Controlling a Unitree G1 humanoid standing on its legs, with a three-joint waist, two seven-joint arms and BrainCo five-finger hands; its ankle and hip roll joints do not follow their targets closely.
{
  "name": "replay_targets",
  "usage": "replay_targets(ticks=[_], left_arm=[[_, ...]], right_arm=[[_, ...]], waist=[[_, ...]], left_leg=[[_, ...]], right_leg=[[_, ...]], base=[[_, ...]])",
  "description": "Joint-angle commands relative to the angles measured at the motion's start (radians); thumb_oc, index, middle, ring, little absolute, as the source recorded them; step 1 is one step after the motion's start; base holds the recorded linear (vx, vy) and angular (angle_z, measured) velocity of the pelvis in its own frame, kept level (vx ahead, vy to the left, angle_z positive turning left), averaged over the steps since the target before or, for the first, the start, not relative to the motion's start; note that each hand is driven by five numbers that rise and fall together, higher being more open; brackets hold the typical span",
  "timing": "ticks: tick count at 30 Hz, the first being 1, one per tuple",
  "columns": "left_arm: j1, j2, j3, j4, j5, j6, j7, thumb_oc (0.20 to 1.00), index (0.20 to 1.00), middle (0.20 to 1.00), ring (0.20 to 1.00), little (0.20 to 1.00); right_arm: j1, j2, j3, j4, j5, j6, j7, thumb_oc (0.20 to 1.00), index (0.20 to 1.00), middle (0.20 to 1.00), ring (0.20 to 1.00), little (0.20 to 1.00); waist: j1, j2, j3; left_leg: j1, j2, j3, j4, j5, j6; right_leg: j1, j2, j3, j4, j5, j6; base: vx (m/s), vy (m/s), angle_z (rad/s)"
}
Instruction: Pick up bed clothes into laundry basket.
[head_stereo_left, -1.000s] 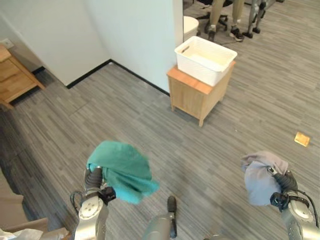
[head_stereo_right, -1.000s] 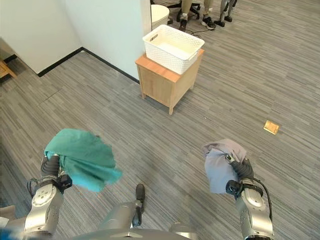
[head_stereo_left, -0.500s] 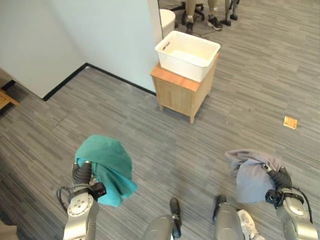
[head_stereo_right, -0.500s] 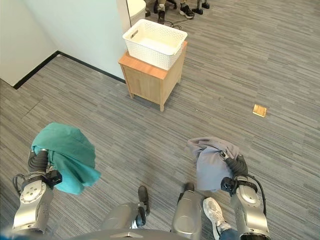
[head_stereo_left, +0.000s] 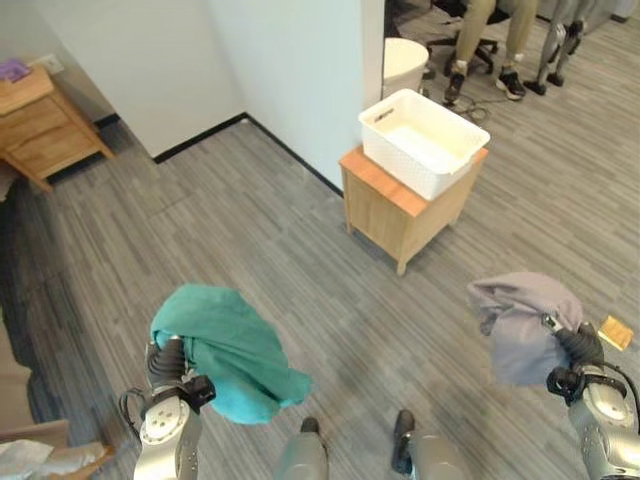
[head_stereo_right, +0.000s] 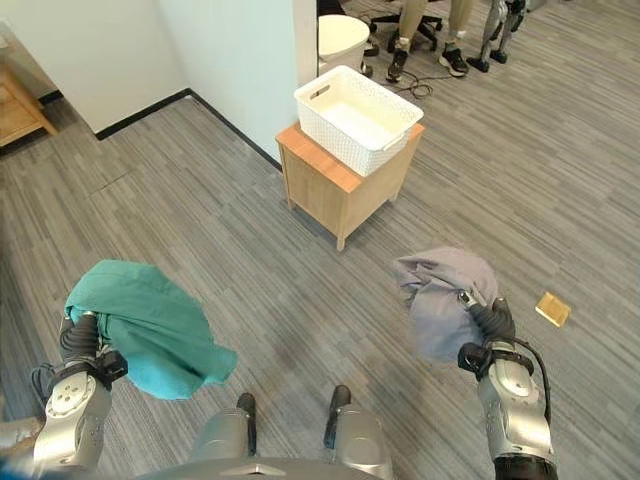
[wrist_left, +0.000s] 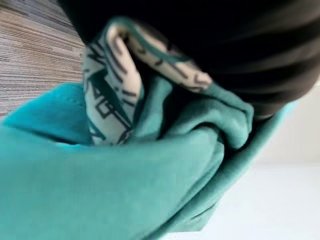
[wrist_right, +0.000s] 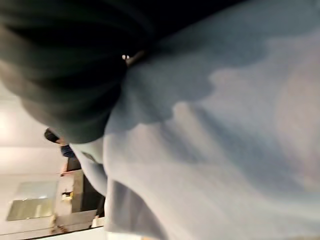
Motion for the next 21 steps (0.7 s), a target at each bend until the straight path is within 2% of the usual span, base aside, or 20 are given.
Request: replay_targets(ticks=[1,4,5,6,12,13,14,16,19,21], left_arm=[[-0.019,0.046,0.036,-0.070,-0.032,-0.061,-0.008,0.200,0.200,0.200,0.200,0.200],[-0.003,0.051,0.032,-0.069,-0.019,-0.063,-0.005,0.200,0.200,0.200,0.200,0.200],[-0.001,0.053,0.032,-0.068,-0.017,-0.061,-0.006,0.200,0.200,0.200,0.200,0.200],[-0.004,0.052,0.023,-0.062,-0.025,-0.063,-0.014,0.200,0.200,0.200,0.200,0.200],[0.003,0.048,0.013,-0.075,-0.028,-0.062,-0.016,0.200,0.200,0.200,0.200,0.200],[0.043,0.027,-0.001,-0.084,-0.043,-0.032,-0.029,0.200,0.200,0.200,0.200,0.200],[0.041,0.027,-0.002,-0.082,-0.044,-0.033,-0.029,0.200,0.200,0.200,0.200,0.200],[-0.003,0.031,-0.082,-0.072,-0.057,-0.031,-0.057,0.200,0.200,0.200,0.200,0.200],[0.006,0.020,-0.078,-0.065,-0.067,-0.029,-0.056,0.200,0.200,0.200,0.200,0.200],[0.043,0.024,-0.034,-0.062,-0.050,-0.024,-0.037,0.200,0.200,0.200,0.200,0.200]], right_arm=[[0.014,-0.036,-0.033,-0.053,0.042,-0.060,-0.013,0.200,0.200,0.200,0.200,0.200],[0.019,-0.037,-0.033,-0.043,0.023,-0.066,-0.018,0.200,0.200,0.200,0.200,0.200],[0.022,-0.037,-0.026,-0.048,0.012,-0.057,-0.014,0.200,0.200,0.200,0.200,0.200],[0.026,-0.020,-0.018,-0.051,0.019,-0.055,-0.011,0.200,0.200,0.200,0.200,0.200],[0.051,0.015,-0.028,-0.047,0.018,-0.056,-0.016,0.200,0.200,0.200,0.200,0.200],[0.008,0.003,-0.012,-0.006,0.067,-0.060,-0.031,0.200,0.200,0.200,0.200,0.200],[0.008,0.003,-0.013,-0.006,0.067,-0.060,-0.031,0.200,0.200,0.200,0.200,0.200],[0.017,0.003,-0.006,-0.015,0.035,-0.066,-0.037,0.200,0.200,0.200,0.200,0.200],[0.027,0.003,-0.001,-0.010,0.014,-0.054,-0.036,0.200,0.200,0.200,0.200,0.200],[0.019,0.023,0.000,-0.010,0.017,-0.053,-0.038,0.200,0.200,0.200,0.200,0.200]], waist=[[-0.018,0.000,-0.011],[-0.001,0.013,-0.020],[-0.001,0.016,-0.019],[-0.015,0.033,-0.025],[-0.034,0.048,-0.049],[0.012,0.003,-0.042],[0.012,0.004,-0.042],[-0.013,0.011,-0.050],[-0.017,0.010,-0.060],[-0.008,0.015,-0.066]], left_leg=[[0.040,-0.029,0.048,-0.094,-0.119,0.023],[0.042,-0.052,0.037,-0.185,-0.087,0.020],[0.056,-0.055,0.037,-0.175,-0.104,0.019],[0.082,-0.053,0.037,-0.215,-0.098,0.028],[0.167,-0.070,0.050,-0.293,-0.112,0.050],[0.124,-0.033,0.115,-0.179,-0.171,0.060],[0.124,-0.032,0.114,-0.180,-0.170,0.059],[0.132,-0.029,0.105,-0.192,-0.165,0.056],[0.147,-0.034,0.100,-0.203,-0.172,0.060],[0.160,-0.048,0.099,-0.207,-0.189,0.074]], right_leg=[[0.083,-0.027,0.015,-0.191,0.103,0.118],[0.087,-0.015,0.029,-0.191,0.099,0.124],[0.082,-0.017,0.035,-0.177,0.092,0.124],[0.082,-0.010,0.046,-0.178,0.095,0.123],[0.090,-0.022,0.078,-0.187,0.106,0.133],[0.139,-0.036,0.095,-0.162,0.045,0.134],[0.139,-0.036,0.094,-0.163,0.045,0.133],[0.144,-0.036,0.079,-0.166,0.050,0.132],[0.143,-0.039,0.083,-0.168,0.058,0.138],[0.135,-0.057,0.094,-0.155,0.066,0.150]], base=[[0.14,-0.012,0.12],[0.11,0.030,0.01],[0.09,0.096,-0.57],[0.05,0.088,-0.66],[0.04,0.106,-0.27],[-0.03,0.096,-0.12],[-0.07,0.015,-0.03],[-0.05,0.010,0.08],[0.03,0.069,0.22],[0.05,0.174,-0.03]])
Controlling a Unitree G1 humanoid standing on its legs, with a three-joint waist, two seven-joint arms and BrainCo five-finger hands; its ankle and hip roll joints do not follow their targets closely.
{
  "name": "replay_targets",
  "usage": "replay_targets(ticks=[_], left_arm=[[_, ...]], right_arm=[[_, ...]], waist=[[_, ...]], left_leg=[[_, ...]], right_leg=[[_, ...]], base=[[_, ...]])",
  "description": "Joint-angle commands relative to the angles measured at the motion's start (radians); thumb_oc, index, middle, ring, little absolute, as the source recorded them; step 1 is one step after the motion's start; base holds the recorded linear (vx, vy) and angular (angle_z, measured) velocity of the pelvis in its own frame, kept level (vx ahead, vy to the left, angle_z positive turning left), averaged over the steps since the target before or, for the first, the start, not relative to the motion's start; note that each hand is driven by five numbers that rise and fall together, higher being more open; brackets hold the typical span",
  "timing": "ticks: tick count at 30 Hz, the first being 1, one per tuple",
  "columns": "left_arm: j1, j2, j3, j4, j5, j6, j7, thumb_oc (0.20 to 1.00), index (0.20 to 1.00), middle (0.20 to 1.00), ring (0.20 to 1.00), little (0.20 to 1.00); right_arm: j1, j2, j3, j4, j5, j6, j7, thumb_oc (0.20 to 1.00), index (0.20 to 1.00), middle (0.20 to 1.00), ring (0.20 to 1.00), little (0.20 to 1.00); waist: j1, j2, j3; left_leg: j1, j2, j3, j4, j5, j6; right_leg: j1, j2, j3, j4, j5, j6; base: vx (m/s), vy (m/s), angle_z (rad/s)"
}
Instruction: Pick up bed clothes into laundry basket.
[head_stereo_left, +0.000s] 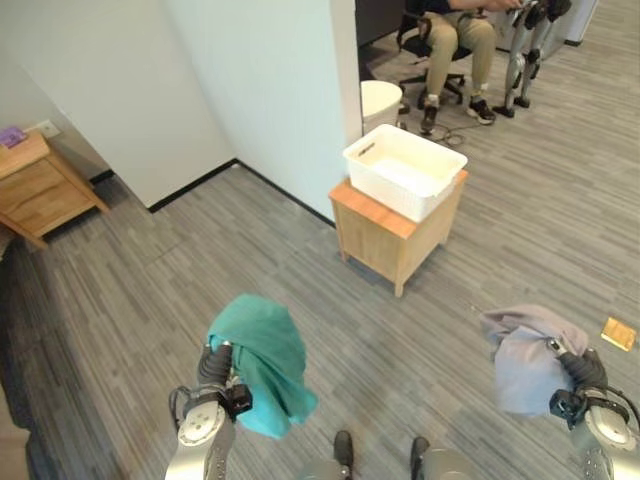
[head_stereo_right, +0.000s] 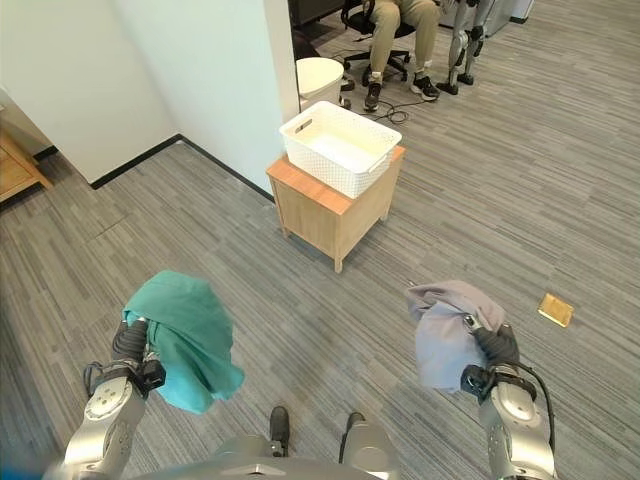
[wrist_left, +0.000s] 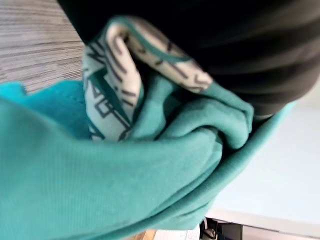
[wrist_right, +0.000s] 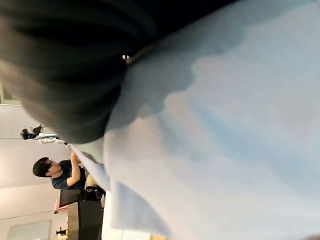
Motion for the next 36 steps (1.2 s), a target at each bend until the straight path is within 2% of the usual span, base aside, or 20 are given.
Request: replay_targets(ticks=[1,5,7,10,13,15,17,19,21,23,24,25,26,30,31,32,33,34,35,36], left_arm=[[0.018,0.067,0.136,-0.063,-0.008,-0.049,0.028,0.200,0.200,0.200,0.200,0.200],[0.032,0.079,0.181,-0.066,0.000,-0.049,0.049,0.200,0.200,0.200,0.200,0.200],[0.030,0.081,0.205,-0.044,-0.007,-0.050,0.073,0.200,0.200,0.200,0.200,0.200],[0.032,0.078,0.201,-0.040,-0.007,-0.049,0.068,0.200,0.200,0.200,0.200,0.200],[-0.009,0.086,0.161,-0.034,-0.017,-0.049,0.046,0.200,0.200,0.200,0.200,0.200],[-0.060,0.109,0.122,-0.021,-0.001,-0.044,0.030,0.200,0.200,0.200,0.200,0.200],[-0.087,0.127,0.111,-0.013,0.027,-0.048,0.016,0.200,0.200,0.200,0.200,0.200],[-0.093,0.129,0.099,-0.016,0.043,-0.053,0.007,0.200,0.200,0.200,0.200,0.200],[-0.088,0.105,0.077,-0.021,0.023,-0.061,0.002,0.200,0.200,0.200,0.200,0.200],[-0.075,0.074,0.073,-0.019,-0.022,-0.061,0.004,0.200,0.200,0.200,0.200,0.200],[-0.075,0.074,0.073,-0.020,-0.023,-0.060,0.004,0.200,0.200,0.200,0.200,0.200],[-0.062,0.057,0.066,-0.031,-0.060,-0.060,0.000,0.200,0.200,0.200,0.200,0.200],[-0.060,0.057,0.060,-0.033,-0.052,-0.055,-0.001,0.200,0.200,0.200,0.200,0.200],[-0.068,0.058,0.050,-0.031,-0.055,-0.050,-0.005,0.200,0.200,0.200,0.200,0.200],[-0.068,0.059,0.041,-0.017,-0.053,-0.050,-0.003,0.200,0.200,0.200,0.200,0.200],[-0.069,0.059,0.040,-0.016,-0.053,-0.050,-0.002,0.200,0.200,0.200,0.200,0.200],[-0.070,0.056,0.038,-0.003,-0.052,-0.053,0.007,0.200,0.200,0.200,0.200,0.200],[-0.070,0.056,0.038,-0.003,-0.052,-0.054,0.007,0.200,0.200,0.200,0.200,0.200],[-0.063,0.045,0.039,0.004,-0.064,-0.061,0.018,0.200,0.200,0.200,0.200,0.200],[-0.064,0.043,0.038,0.008,-0.062,-0.062,0.021,0.200,0.200,0.200,0.200,0.200]], right_arm=[[-0.074,0.008,-0.017,-0.024,-0.015,-0.061,0.000,0.200,0.200,0.200,0.200,0.200],[-0.084,0.018,-0.012,-0.031,-0.026,-0.057,0.001,0.200,0.200,0.200,0.200,0.200],[-0.092,0.026,0.001,-0.048,-0.050,-0.062,0.004,0.200,0.200,0.200,0.200,0.200],[-0.087,0.033,0.004,-0.045,-0.059,-0.062,0.006,0.200,0.200,0.200,0.200,0.200],[-0.080,0.035,-0.006,-0.026,-0.042,-0.066,0.002,0.200,0.200,0.200,0.200,0.200],[-0.066,0.033,-0.023,-0.025,-0.027,-0.070,-0.006,0.200,0.200,0.200,0.200,0.200],[-0.061,0.035,-0.017,-0.030,-0.039,-0.073,0.000,0.200,0.200,0.200,0.200,0.200],[-0.052,0.024,-0.014,-0.026,-0.057,-0.072,0.008,0.200,0.200,0.200,0.200,0.200],[-0.063,-0.006,0.014,-0.012,-0.052,-0.068,0.031,0.200,0.200,0.200,0.200,0.200],[-0.080,-0.031,0.021,-0.013,-0.026,-0.067,0.029,0.200,0.200,0.200,0.200,0.200],[-0.080,-0.031,0.021,-0.013,-0.025,-0.067,0.030,0.200,0.200,0.200,0.200,0.200],[-0.099,-0.047,0.025,-0.014,0.005,-0.080,0.011,0.200,0.200,0.200,0.200,0.200],[-0.106,-0.057,0.023,-0.012,0.001,-0.085,0.001,0.200,0.200,0.200,0.200,0.200],[-0.113,-0.071,0.011,-0.020,-0.008,-0.082,-0.018,0.200,0.200,0.200,0.200,0.200],[-0.115,-0.077,0.008,-0.024,-0.010,-0.091,-0.025,0.200,0.200,0.200,0.200,0.200],[-0.115,-0.077,0.008,-0.025,-0.010,-0.091,-0.025,0.200,0.200,0.200,0.200,0.200],[-0.122,-0.088,0.020,-0.028,-0.025,-0.087,-0.022,0.200,0.200,0.200,0.200,0.200],[-0.123,-0.088,0.020,-0.028,-0.025,-0.087,-0.022,0.200,0.200,0.200,0.200,0.200],[-0.142,-0.101,0.040,-0.027,-0.048,-0.078,-0.011,0.200,0.200,0.200,0.200,0.200],[-0.150,-0.100,0.049,-0.027,-0.050,-0.078,-0.009,0.200,0.200,0.200,0.200,0.200]], waist=[[0.023,-0.049,0.013],[0.031,-0.039,0.024],[0.032,-0.015,0.052],[0.021,-0.004,0.065],[-0.039,-0.007,0.076],[-0.098,-0.019,0.076],[-0.118,-0.014,0.063],[-0.134,-0.019,0.043],[-0.133,0.002,0.011],[-0.123,-0.008,0.011],[-0.130,-0.014,0.008],[-0.077,-0.047,0.046],[-0.057,-0.060,0.063],[-0.007,-0.078,0.093],[0.006,-0.058,0.096],[0.008,-0.063,0.096],[0.028,-0.041,0.093],[0.027,-0.046,0.093],[0.050,-0.030,0.078],[0.050,-0.026,0.072]], left_leg=[[0.016,0.045,0.014,0.121,-0.115,-0.012],[0.014,0.027,0.007,0.121,-0.126,0.015],[0.036,0.013,0.023,0.106,-0.130,0.054],[0.080,0.003,0.025,0.076,-0.138,0.061],[0.177,0.001,-0.004,0.030,-0.189,0.034],[0.265,0.007,-0.046,0.010,-0.240,-0.001],[0.340,0.024,-0.049,-0.007,-0.280,-0.024],[0.387,0.027,-0.052,0.012,-0.297,-0.040],[0.362,0.071,-0.041,0.248,-0.185,-0.096],[0.275,0.080,-0.048,0.610,0.038,-0.136],[0.261,0.074,-0.057,0.621,0.039,-0.137],[0.096,0.070,-0.036,0.866,0.056,-0.119],[0.026,0.074,-0.017,0.906,0.015,-0.096],[-0.142,0.126,0.058,0.825,-0.025,-0.080],[-0.181,0.161,0.084,0.604,-0.026,-0.082],[-0.177,0.155,0.090,0.591,-0.017,-0.080],[-0.179,0.125,0.035,0.405,-0.010,-0.076],[-0.173,0.117,0.038,0.387,0.004,-0.074],[-0.149,0.085,-0.074,0.231,0.022,-0.085],[-0.134,0.090,-0.091,0.179,0.046,-0.093]], right_leg=[[0.147,-0.071,0.008,-0.219,0.097,0.092],[0.093,-0.095,0.024,-0.098,0.092,0.109],[0.005,-0.140,-0.009,0.144,0.179,0.115],[-0.075,-0.145,-0.010,0.258,0.202,0.115],[-0.207,-0.100,-0.029,0.071,0.190,0.115],[-0.261,-0.074,-0.016,-0.182,0.252,0.143],[-0.277,-0.070,-0.144,-0.313,0.304,0.160],[-0.279,-0.079,-0.196,-0.300,0.322,0.155],[-0.221,-0.057,-0.213,-0.197,0.292,0.090],[-0.151,-0.035,-0.194,-0.169,0.238,0.031],[-0.155,-0.043,-0.198,-0.170,0.241,0.029],[-0.048,-0.016,-0.170,-0.195,0.193,-0.015],[-0.005,-0.003,-0.159,-0.217,0.173,-0.025],[0.101,0.006,-0.138,-0.272,0.144,-0.016],[0.139,0.018,-0.127,-0.279,0.119,0.003],[0.137,0.012,-0.124,-0.280,0.123,0.004],[0.161,0.019,-0.092,-0.271,0.091,0.013],[0.159,0.013,-0.092,-0.271,0.093,0.013],[0.187,0.018,-0.049,-0.263,0.076,0.024],[0.197,0.018,-0.037,-0.263,0.072,0.027]], base=[[0.01,0.113,-0.10],[0.01,0.176,-0.08],[-0.01,0.269,0.02],[0.14,0.171,-0.02],[0.47,0.025,-0.03],[0.64,-0.115,0.91],[0.55,-0.125,1.00],[0.69,-0.202,-0.51],[0.85,-0.287,0.07],[0.53,-0.283,0.17],[0.60,-0.413,0.02],[0.51,-0.377,-0.24],[0.71,-0.457,-0.10],[0.41,-0.107,-0.38],[0.32,0.054,-0.36],[0.61,0.173,-0.26],[0.28,0.118,-0.25],[0.58,0.224,-0.33],[0.42,0.138,-0.57],[0.52,0.171,-0.88]])
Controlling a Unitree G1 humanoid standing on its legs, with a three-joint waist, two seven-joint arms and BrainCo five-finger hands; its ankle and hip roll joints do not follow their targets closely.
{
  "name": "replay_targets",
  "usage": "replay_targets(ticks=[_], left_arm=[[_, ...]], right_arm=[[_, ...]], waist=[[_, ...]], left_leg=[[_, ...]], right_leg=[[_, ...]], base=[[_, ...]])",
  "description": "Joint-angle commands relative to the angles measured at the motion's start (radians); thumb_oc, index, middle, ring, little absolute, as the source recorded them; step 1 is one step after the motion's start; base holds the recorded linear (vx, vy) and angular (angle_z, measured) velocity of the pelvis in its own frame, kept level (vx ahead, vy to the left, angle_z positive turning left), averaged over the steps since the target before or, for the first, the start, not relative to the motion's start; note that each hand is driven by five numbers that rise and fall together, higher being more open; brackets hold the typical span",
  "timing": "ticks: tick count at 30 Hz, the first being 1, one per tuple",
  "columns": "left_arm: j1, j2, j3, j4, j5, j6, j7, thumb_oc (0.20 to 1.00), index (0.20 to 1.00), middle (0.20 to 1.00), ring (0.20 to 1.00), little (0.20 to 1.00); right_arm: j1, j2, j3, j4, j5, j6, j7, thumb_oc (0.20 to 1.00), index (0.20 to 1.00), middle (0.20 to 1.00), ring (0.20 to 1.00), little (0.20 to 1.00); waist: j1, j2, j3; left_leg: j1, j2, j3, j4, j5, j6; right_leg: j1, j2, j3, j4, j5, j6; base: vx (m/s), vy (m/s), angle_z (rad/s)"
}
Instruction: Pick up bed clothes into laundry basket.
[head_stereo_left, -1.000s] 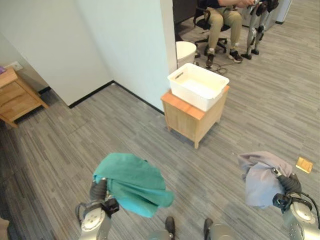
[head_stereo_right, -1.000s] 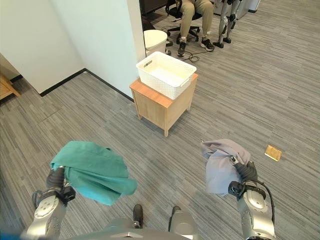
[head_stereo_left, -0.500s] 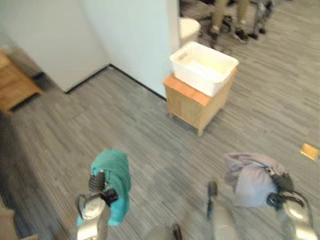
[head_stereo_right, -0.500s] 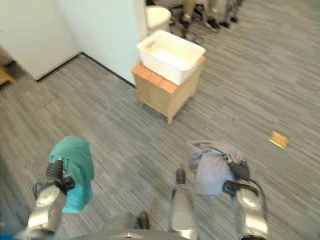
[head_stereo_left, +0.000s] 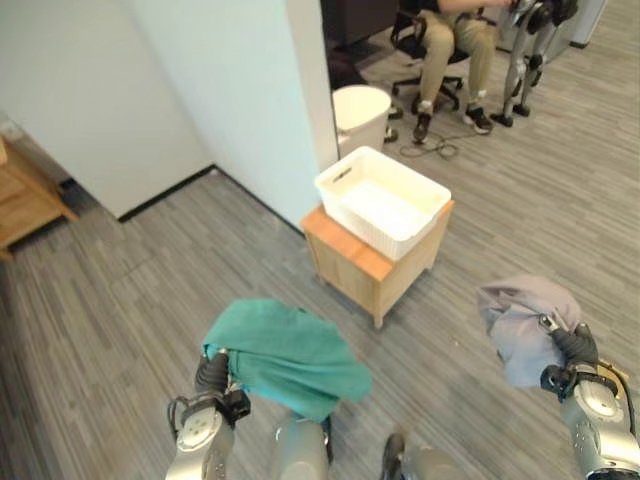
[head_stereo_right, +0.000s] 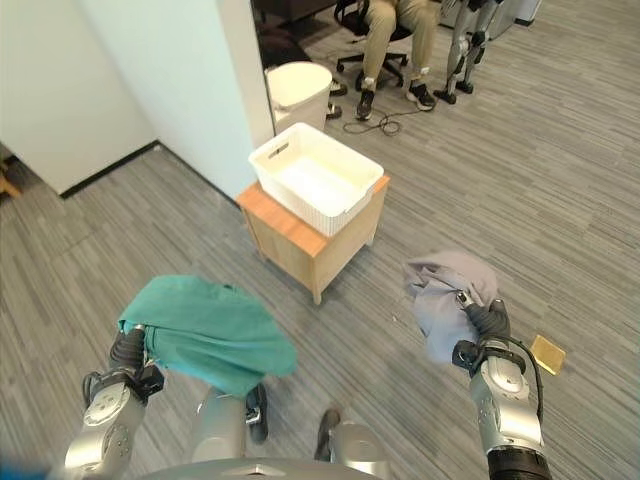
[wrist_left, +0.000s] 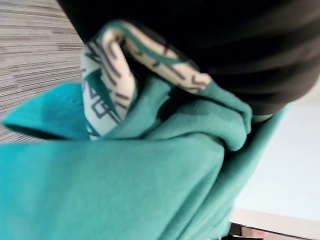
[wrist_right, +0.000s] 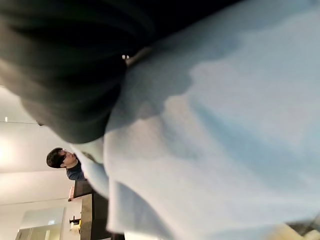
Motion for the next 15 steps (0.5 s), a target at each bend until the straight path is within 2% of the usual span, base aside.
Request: replay_targets(ticks=[1,4,5,8,12,15], left_arm=[[-0.052,0.025,0.027,-0.093,-0.018,-0.070,0.016,0.200,0.200,0.200,0.200,0.200],[-0.062,0.034,0.023,-0.094,-0.014,-0.069,-0.001,0.200,0.200,0.200,0.200,0.200],[-0.067,0.042,0.014,-0.098,-0.014,-0.070,-0.010,0.200,0.200,0.200,0.200,0.200],[-0.077,0.055,0.007,-0.092,-0.011,-0.067,-0.012,0.200,0.200,0.200,0.200,0.200],[-0.076,0.093,0.023,-0.116,0.003,-0.073,-0.009,0.200,0.200,0.200,0.200,0.200],[-0.050,0.107,0.034,-0.116,-0.019,-0.072,-0.007,0.200,0.200,0.200,0.200,0.200]], right_arm=[[-0.036,-0.071,-0.033,-0.070,-0.018,-0.051,0.013,0.200,0.200,0.200,0.200,0.200],[-0.041,-0.076,-0.032,-0.081,-0.034,-0.045,0.029,0.200,0.200,0.200,0.200,0.200],[-0.050,-0.094,-0.039,-0.084,-0.064,-0.043,0.028,0.200,0.200,0.200,0.200,0.200],[-0.065,-0.112,-0.045,-0.072,-0.084,-0.036,0.025,0.200,0.200,0.200,0.200,0.200],[-0.138,-0.188,-0.036,-0.018,-0.115,-0.029,0.023,0.200,0.200,0.200,0.200,0.200],[-0.235,-0.280,-0.012,0.018,-0.108,-0.029,0.028,0.200,0.200,0.200,0.200,0.200]], waist=[[0.015,-0.011,-0.001],[0.015,-0.017,-0.018],[0.013,-0.018,-0.037],[0.014,-0.016,-0.053],[0.032,-0.035,-0.068],[0.064,-0.059,-0.066]], left_leg=[[0.216,0.021,-0.046,-0.062,0.022,-0.068],[0.255,0.019,-0.032,-0.087,0.007,-0.065],[0.295,0.009,-0.023,-0.144,0.003,-0.056],[0.332,-0.006,-0.014,-0.196,0.005,-0.045],[0.346,-0.025,0.000,-0.202,-0.020,-0.021],[0.331,-0.042,0.005,-0.160,-0.068,0.004]], right_leg=[[-0.039,-0.089,0.085,-0.111,0.082,0.112],[-0.036,-0.090,0.090,-0.118,0.083,0.116],[-0.036,-0.091,0.095,-0.131,0.090,0.126],[-0.029,-0.103,0.106,-0.138,0.092,0.138],[-0.031,-0.129,0.120,-0.145,0.101,0.159],[-0.049,-0.155,0.129,-0.104,0.102,0.182]], base=[[0.28,0.087,-0.91],[0.17,0.066,-0.65],[0.21,0.104,0.18],[0.18,0.173,0.02],[0.09,0.110,-0.01],[0.04,0.138,-0.10]])
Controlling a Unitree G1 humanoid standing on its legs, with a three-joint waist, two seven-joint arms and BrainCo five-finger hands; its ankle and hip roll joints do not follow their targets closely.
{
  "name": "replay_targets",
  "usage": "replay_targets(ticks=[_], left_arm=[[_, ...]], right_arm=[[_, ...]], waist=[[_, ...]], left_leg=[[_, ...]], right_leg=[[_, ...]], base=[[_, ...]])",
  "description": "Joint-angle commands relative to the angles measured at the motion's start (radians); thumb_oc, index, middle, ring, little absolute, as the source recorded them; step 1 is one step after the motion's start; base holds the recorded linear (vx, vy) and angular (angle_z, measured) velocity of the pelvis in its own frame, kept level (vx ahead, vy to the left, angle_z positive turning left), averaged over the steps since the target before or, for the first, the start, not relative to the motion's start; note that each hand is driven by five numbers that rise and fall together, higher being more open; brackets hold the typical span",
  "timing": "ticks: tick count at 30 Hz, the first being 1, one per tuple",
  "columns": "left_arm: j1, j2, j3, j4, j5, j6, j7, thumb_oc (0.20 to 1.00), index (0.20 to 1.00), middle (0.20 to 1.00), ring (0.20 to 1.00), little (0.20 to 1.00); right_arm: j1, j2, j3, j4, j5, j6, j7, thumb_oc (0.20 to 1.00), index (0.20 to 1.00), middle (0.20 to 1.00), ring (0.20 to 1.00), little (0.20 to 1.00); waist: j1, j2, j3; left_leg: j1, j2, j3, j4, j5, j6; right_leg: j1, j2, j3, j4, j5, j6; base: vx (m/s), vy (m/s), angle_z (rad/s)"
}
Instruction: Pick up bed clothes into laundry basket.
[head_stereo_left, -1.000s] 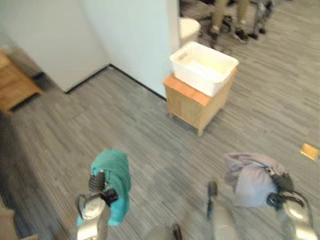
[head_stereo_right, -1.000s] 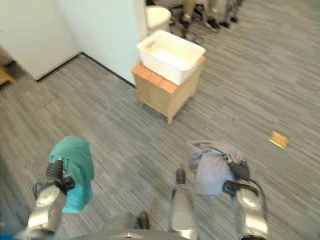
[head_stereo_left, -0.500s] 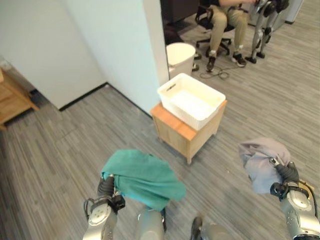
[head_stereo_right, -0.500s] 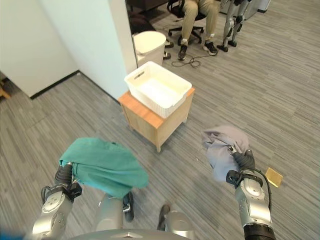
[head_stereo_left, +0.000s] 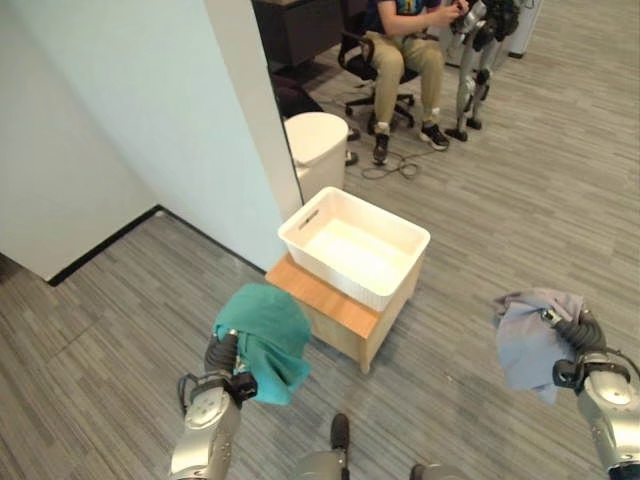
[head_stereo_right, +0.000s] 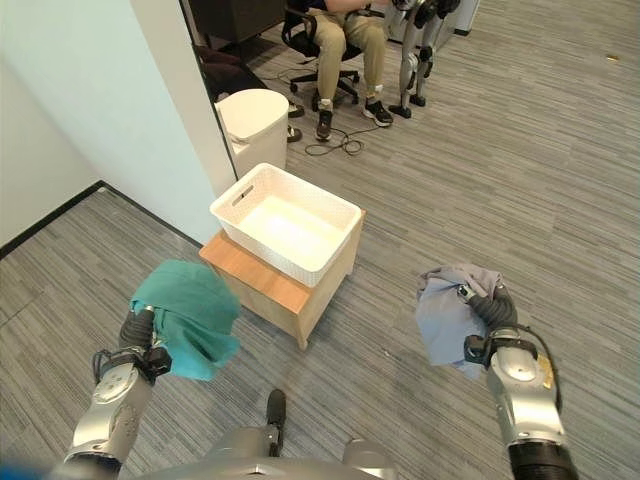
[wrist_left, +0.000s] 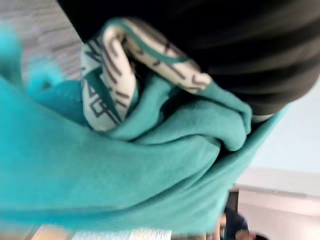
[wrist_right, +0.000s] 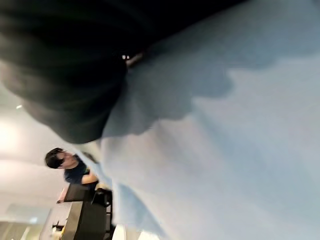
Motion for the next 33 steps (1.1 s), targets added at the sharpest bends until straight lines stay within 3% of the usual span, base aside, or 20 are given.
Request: replay_targets(ticks=[1,2,4,7,8,10,11,12,13,16,17,19,23,27,29,33], left_arm=[[0.002,0.069,0.046,-0.074,-0.020,-0.062,-0.004,0.200,0.200,0.200,0.200,0.200],[0.013,0.076,0.044,-0.074,-0.027,-0.057,-0.003,0.200,0.200,0.200,0.200,0.200],[0.013,0.091,0.041,-0.077,-0.029,-0.056,-0.008,0.200,0.200,0.200,0.200,0.200],[0.005,0.112,0.029,-0.081,-0.028,-0.057,-0.018,0.200,0.200,0.200,0.200,0.200],[-0.007,0.136,0.013,-0.078,-0.015,-0.058,-0.031,0.200,0.200,0.200,0.200,0.200],[-0.012,0.142,0.003,-0.077,-0.016,-0.062,-0.036,0.200,0.200,0.200,0.200,0.200],[-0.027,0.150,-0.019,-0.077,-0.030,-0.070,-0.041,0.200,0.200,0.200,0.200,0.200],[-0.027,0.148,-0.018,-0.077,-0.030,-0.070,-0.041,0.200,0.200,0.200,0.200,0.200],[-0.037,0.156,-0.058,-0.066,-0.041,-0.067,-0.042,0.200,0.200,0.200,0.200,0.200],[-0.021,0.141,-0.054,-0.069,-0.045,-0.065,-0.046,0.200,0.200,0.200,0.200,0.200],[0.003,0.126,-0.074,-0.076,-0.068,-0.075,-0.052,0.200,0.200,0.200,0.200,0.200],[0.015,0.111,-0.081,-0.070,-0.081,-0.075,-0.058,0.200,0.200,0.200,0.200,0.200],[0.036,0.139,-0.115,-0.053,-0.108,-0.075,-0.052,0.200,0.200,0.200,0.200,0.200],[0.048,0.150,-0.117,-0.049,-0.115,-0.083,-0.037,0.200,0.200,0.200,0.200,0.200],[0.051,0.168,-0.118,-0.038,-0.121,-0.091,-0.025,0.200,0.200,0.200,0.200,0.200],[0.042,0.176,-0.132,-0.038,-0.120,-0.102,-0.021,0.200,0.200,0.200,0.200,0.200]], right_arm=[[-0.165,-0.084,-0.007,0.017,-0.021,-0.070,-0.004,0.200,0.200,0.200,0.200,0.200],[-0.206,-0.112,0.009,0.023,-0.025,-0.068,-0.003,0.200,0.200,0.200,0.200,0.200],[-0.249,-0.140,0.032,0.028,-0.033,-0.064,0.003,0.200,0.200,0.200,0.200,0.200],[-0.292,-0.186,0.057,0.032,-0.051,-0.064,0.013,0.200,0.200,0.200,0.200,0.200],[-0.320,-0.228,0.073,0.037,-0.071,-0.060,0.018,0.200,0.200,0.200,0.200,0.200],[-0.354,-0.262,0.095,0.051,-0.081,-0.058,0.021,0.200,0.200,0.200,0.200,0.200],[-0.448,-0.327,0.159,0.108,-0.069,-0.058,0.023,0.200,0.200,0.200,0.200,0.200],[-0.452,-0.327,0.163,0.110,-0.069,-0.059,0.023,0.200,0.200,0.200,0.200,0.200],[-0.536,-0.378,0.225,0.168,-0.073,-0.038,0.022,0.200,0.200,0.200,0.200,0.200],[-0.593,-0.384,0.278,0.188,-0.086,-0.034,0.030,0.200,0.200,0.200,0.200,0.200],[-0.716,-0.413,0.367,0.261,-0.109,-0.025,0.034,0.200,0.200,0.200,0.200,0.200],[-0.821,-0.412,0.452,0.319,-0.117,-0.025,0.033,0.200,0.200,0.200,0.200,0.200],[-1.144,-0.371,0.707,0.506,-0.313,-0.006,-0.018,0.200,0.200,0.200,0.200,0.200],[-1.286,-0.309,0.798,0.631,-0.418,0.009,-0.054,0.200,0.200,0.200,0.200,0.200],[-1.402,-0.251,0.889,0.787,-0.522,0.026,-0.070,0.200,0.200,0.200,0.200,0.200],[-1.472,-0.206,0.942,0.913,-0.590,0.028,-0.086,0.200,0.200,0.200,0.200,0.200]], waist=[[0.045,-0.063,0.003],[0.057,-0.062,0.012],[0.056,-0.060,0.032],[0.043,-0.045,0.057],[0.032,-0.042,0.058],[0.031,-0.045,0.056],[0.019,-0.052,0.060],[0.015,-0.051,0.061],[0.015,-0.077,0.059],[0.019,-0.078,0.048],[0.040,-0.078,0.031],[0.040,-0.070,0.029],[0.083,-0.055,0.024],[0.095,-0.045,0.027],[0.124,-0.046,0.029],[0.142,-0.043,0.036]], left_leg=[[0.031,0.050,0.017,0.117,-0.151,-0.058],[0.035,0.045,0.018,0.119,-0.163,-0.037],[0.045,0.037,0.027,0.120,-0.167,-0.018],[0.056,0.036,0.012,0.114,-0.162,-0.007],[0.071,0.028,-0.023,0.102,-0.170,-0.006],[0.083,0.025,-0.034,0.094,-0.174,-0.009],[0.100,0.019,-0.061,0.085,-0.184,-0.019],[0.101,0.020,-0.063,0.085,-0.184,-0.020],[0.112,0.007,-0.102,0.081,-0.192,-0.029],[0.113,0.004,-0.112,0.075,-0.189,-0.028],[0.109,0.001,-0.113,0.068,-0.185,-0.029],[0.103,0.000,-0.118,0.069,-0.183,-0.032],[0.066,0.002,-0.144,0.077,-0.175,-0.042],[0.051,0.006,-0.161,0.075,-0.168,-0.046],[0.030,0.007,-0.175,0.071,-0.159,-0.052],[0.000,0.006,-0.191,0.069,-0.147,-0.057]], right_leg=[[-0.035,-0.059,0.001,-0.090,0.115,0.049],[-0.078,-0.071,0.006,0.014,0.125,0.069],[-0.155,-0.093,0.023,0.165,0.203,0.098],[-0.221,-0.087,0.069,0.284,0.231,0.098],[-0.263,-0.056,0.121,0.254,0.209,0.077],[-0.275,-0.051,0.118,0.210,0.197,0.069],[-0.286,-0.039,0.118,0.074,0.199,0.066],[-0.283,-0.038,0.116,0.071,0.200,0.066],[-0.261,-0.024,0.148,-0.013,0.206,0.061],[-0.233,-0.029,0.138,-0.036,0.202,0.060],[-0.219,-0.027,0.135,-0.046,0.205,0.058],[-0.213,-0.025,0.131,-0.058,0.207,0.054],[-0.195,-0.022,0.095,-0.101,0.206,0.037],[-0.191,-0.020,0.075,-0.119,0.210,0.032],[-0.188,-0.016,0.059,-0.142,0.214,0.031],[-0.198,-0.014,0.043,-0.150,0.214,0.031]], base=[[0.03,0.181,-0.02],[0.01,0.170,-0.02],[-0.01,0.201,-0.09],[0.02,0.107,-0.02],[0.10,0.081,0.23],[0.17,-0.008,0.52],[0.18,-0.047,0.50],[0.27,-0.089,0.50],[0.14,-0.043,0.33],[0.10,-0.044,0.87],[0.09,-0.055,0.56],[0.09,-0.073,0.09],[0.06,-0.066,0.28],[0.05,-0.041,0.30],[0.03,-0.048,0.18],[-0.01,-0.029,0.23]])
